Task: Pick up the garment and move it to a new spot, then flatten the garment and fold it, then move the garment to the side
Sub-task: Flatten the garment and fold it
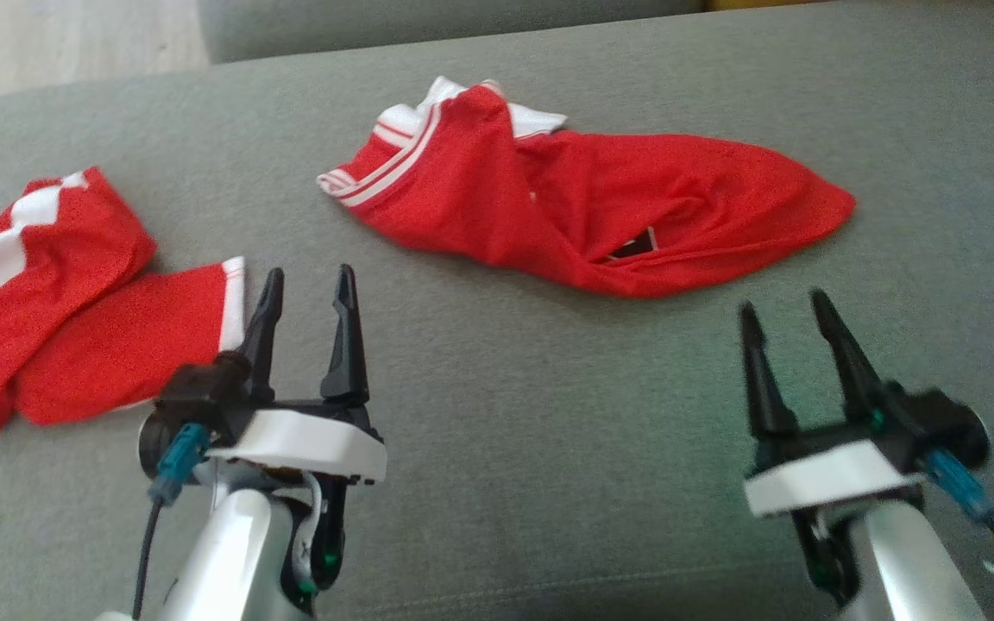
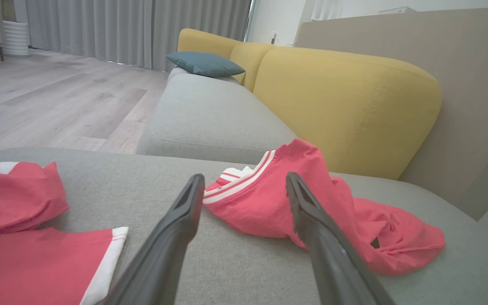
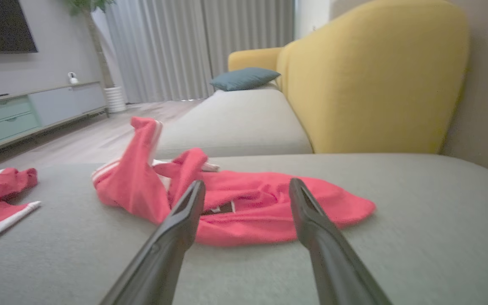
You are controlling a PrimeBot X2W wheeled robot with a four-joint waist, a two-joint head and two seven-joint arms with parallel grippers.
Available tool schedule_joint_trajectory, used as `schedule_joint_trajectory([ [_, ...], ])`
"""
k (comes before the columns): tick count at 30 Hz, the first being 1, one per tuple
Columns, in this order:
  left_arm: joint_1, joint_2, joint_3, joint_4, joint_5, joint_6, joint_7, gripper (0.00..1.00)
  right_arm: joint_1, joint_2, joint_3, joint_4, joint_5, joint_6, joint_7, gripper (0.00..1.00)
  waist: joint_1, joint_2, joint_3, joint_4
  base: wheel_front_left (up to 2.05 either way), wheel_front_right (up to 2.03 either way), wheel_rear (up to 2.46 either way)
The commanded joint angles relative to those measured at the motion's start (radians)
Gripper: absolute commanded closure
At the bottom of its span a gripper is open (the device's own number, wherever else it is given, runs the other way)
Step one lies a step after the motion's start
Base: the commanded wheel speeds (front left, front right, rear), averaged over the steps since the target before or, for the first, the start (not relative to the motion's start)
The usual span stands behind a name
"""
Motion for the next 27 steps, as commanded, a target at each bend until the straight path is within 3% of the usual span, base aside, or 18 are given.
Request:
schedule_joint_trajectory([
  [1,-0.052,0.004,0.026,-0.025,-0.004,0.002,-0.005,0.00,-0.074,-0.001,0.049,-0.032,-0.011,0.007,-0.008,0.00,0.0000,-0.0001,0.017,0.031,0.00,0.00,0.00],
  [9,-0.066,0.004,-0.016,-0.019,-0.020,0.011,-0.005,0.00,-0.258,-0.028,0.187,0.095,0.003,0.007,0.055,0.00,0.0000,-0.0001,0.059,0.158,0.00,0.00,0.00],
  [17,-0.070,0.004,-0.038,-0.027,-0.025,0.026,-0.005,0.00,-0.421,-0.068,0.194,0.323,0.072,0.007,0.084,0.00,0.0000,-0.0001,0.094,0.281,0.00,0.00,0.00],
  [25,-0.062,0.004,-0.045,-0.036,-0.031,0.035,-0.005,0.00,-0.520,-0.080,0.204,0.474,0.097,0.007,0.054,0.00,0.0000,-0.0001,0.119,0.330,0.00,0.00,0.00],
  [26,-0.061,0.004,-0.046,-0.038,-0.031,0.036,-0.005,0.00,-0.530,-0.077,0.208,0.495,0.100,0.007,0.050,0.05,0.0000,-0.0001,0.121,0.332,0.00,0.00,0.00],
  [27,-0.060,0.004,-0.047,-0.039,-0.031,0.037,-0.005,0.00,-0.539,-0.075,0.216,0.512,0.098,0.007,0.045,0.84,0.0000,-0.0001,0.122,0.333,0.00,0.00,0.00],
])
